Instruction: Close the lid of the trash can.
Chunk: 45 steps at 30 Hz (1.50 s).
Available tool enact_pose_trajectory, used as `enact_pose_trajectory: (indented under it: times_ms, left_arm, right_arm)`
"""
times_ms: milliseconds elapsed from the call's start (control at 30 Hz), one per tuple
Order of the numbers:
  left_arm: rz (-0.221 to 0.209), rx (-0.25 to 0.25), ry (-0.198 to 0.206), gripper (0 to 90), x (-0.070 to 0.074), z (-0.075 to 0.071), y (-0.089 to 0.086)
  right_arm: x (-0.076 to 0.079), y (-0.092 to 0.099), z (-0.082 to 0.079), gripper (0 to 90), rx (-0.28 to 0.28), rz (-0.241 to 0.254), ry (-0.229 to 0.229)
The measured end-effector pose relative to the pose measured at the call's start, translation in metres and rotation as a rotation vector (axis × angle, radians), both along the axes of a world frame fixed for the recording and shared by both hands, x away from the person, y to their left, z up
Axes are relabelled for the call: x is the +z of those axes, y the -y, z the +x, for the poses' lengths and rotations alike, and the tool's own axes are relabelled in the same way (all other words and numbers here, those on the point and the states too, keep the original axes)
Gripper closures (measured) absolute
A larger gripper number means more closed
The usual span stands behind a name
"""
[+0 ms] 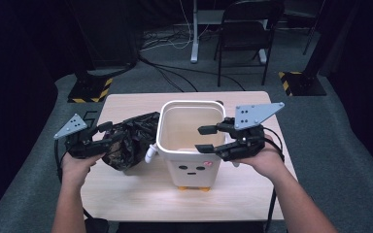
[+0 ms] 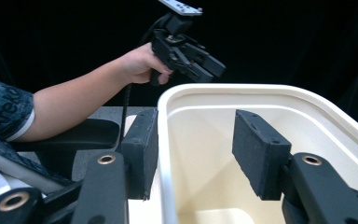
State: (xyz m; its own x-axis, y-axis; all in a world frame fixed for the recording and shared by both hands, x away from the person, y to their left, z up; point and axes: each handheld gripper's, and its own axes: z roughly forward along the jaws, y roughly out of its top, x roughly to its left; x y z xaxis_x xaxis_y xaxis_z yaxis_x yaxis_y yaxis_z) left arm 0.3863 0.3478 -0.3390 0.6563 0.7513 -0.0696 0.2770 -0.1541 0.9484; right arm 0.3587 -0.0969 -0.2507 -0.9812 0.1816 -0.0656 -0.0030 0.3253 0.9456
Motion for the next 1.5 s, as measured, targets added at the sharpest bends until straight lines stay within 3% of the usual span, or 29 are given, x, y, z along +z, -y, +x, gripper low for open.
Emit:
enact_pose_trajectory:
  times_ms: [233,500,767,1000,1267,1500]
  left_arm:
    - [0.009,0.012,-0.004,36.4,-0.002,0.001,-0.003]
    - [0.009,0.021,-0.008,36.3,-0.003,0.001,-0.006]
    - [0.008,0.027,-0.009,36.2,-0.005,0.001,-0.007]
    - [0.011,0.030,-0.010,36.1,-0.005,0.000,-0.008]
    - [0.005,0.035,-0.007,36.1,-0.005,-0.001,-0.009]
    - [0.005,0.040,-0.005,36.1,-0.005,-0.001,-0.010]
  right_arm:
    - [-0.002,0.025,0.005,49.7,-0.088,0.024,-0.014]
    - [-0.006,0.057,0.008,49.6,-0.200,0.090,-0.021]
    - [-0.020,0.078,0.007,48.7,-0.277,0.100,-0.024]
    - [-0.030,0.089,0.003,48.6,-0.346,0.112,-0.018]
    - [-0.045,0.095,-0.004,48.7,-0.424,0.130,0.027]
    - [-0.061,0.100,-0.005,48.6,-0.466,0.147,0.017]
